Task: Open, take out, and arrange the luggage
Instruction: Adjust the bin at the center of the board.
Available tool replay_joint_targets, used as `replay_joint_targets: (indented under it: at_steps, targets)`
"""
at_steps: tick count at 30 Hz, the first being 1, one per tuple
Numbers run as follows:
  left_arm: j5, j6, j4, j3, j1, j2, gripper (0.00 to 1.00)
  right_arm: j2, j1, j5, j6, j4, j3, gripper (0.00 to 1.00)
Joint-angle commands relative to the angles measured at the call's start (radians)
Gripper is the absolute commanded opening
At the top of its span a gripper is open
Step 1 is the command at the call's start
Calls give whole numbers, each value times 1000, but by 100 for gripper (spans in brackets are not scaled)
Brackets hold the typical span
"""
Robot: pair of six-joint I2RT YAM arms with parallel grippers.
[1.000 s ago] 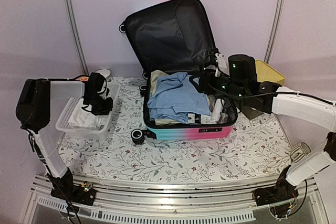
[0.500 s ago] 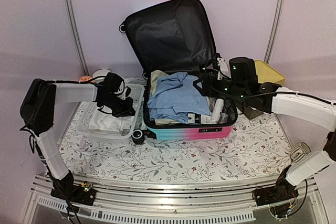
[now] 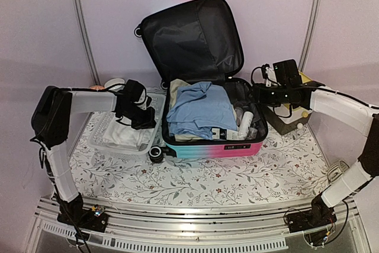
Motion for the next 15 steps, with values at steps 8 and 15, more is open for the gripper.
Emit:
replay_joint_targets:
  at_steps: [8,15]
  targets:
    - [22,-37,69,44,-82,19,0,200,-134,99,-91,-199,113,63]
    - [-45,-19,66,-36,-58,-67,10,254,-134,192,-94,-222,111,61]
